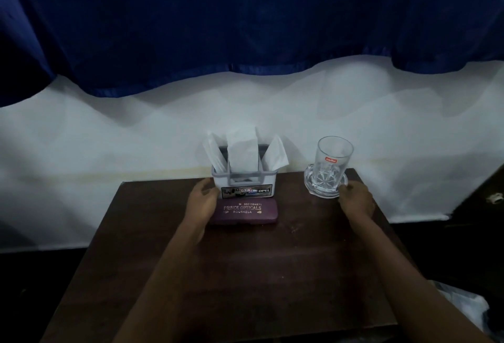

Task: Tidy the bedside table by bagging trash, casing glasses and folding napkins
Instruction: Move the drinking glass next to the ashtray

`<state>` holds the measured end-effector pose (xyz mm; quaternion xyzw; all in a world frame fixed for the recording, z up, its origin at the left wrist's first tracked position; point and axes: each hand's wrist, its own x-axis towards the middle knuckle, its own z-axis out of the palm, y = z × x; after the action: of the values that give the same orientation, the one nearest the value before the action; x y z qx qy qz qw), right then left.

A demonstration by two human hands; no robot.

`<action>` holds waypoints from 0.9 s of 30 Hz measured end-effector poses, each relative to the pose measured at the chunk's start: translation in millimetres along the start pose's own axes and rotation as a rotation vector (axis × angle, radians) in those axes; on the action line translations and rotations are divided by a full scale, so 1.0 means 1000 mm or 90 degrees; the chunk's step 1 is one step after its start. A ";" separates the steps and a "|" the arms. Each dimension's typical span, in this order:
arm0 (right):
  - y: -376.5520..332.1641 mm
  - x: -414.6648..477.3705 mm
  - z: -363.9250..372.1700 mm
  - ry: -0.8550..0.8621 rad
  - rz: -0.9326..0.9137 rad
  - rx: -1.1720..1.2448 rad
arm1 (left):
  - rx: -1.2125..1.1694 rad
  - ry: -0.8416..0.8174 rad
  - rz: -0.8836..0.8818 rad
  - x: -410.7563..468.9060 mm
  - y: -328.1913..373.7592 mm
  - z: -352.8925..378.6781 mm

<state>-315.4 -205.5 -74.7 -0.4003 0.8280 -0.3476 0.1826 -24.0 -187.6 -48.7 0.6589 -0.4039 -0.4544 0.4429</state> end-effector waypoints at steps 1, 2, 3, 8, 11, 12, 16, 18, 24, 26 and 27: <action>-0.002 -0.002 0.002 -0.006 -0.007 0.001 | 0.000 -0.002 0.001 0.000 0.000 0.000; -0.005 -0.004 0.004 -0.012 -0.012 0.002 | 0.000 -0.003 0.004 0.000 0.000 0.000; -0.007 -0.007 0.007 -0.019 -0.015 0.004 | -0.001 -0.001 0.007 0.001 -0.001 0.000; -0.014 -0.014 0.017 -0.042 -0.037 0.002 | 0.012 0.014 0.010 0.001 -0.002 -0.001; -0.017 -0.019 0.021 -0.045 -0.047 0.000 | 0.015 0.011 0.012 0.000 0.000 0.000; -0.018 -0.020 0.022 -0.047 -0.050 -0.001 | 0.016 0.012 0.011 0.000 0.000 0.000; -0.022 -0.023 0.026 -0.062 -0.063 0.002 | 0.037 0.018 0.011 0.002 -0.002 -0.002; -0.024 -0.024 0.027 -0.068 -0.068 0.001 | 0.045 0.018 0.005 0.001 -0.001 -0.002; -0.022 -0.027 0.028 -0.084 -0.076 0.001 | 0.034 0.002 -0.007 0.003 -0.004 -0.004; -0.024 -0.030 0.027 -0.073 -0.066 0.005 | 0.025 0.020 -0.012 0.000 -0.002 -0.003; -0.026 -0.034 0.025 -0.057 -0.052 0.011 | 0.035 0.030 -0.021 -0.001 -0.002 -0.004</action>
<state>-266.3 -200.9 -72.5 -0.4471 0.7991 -0.3436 0.2085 -20.1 -185.6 -49.3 0.6877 -0.3949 -0.4348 0.4266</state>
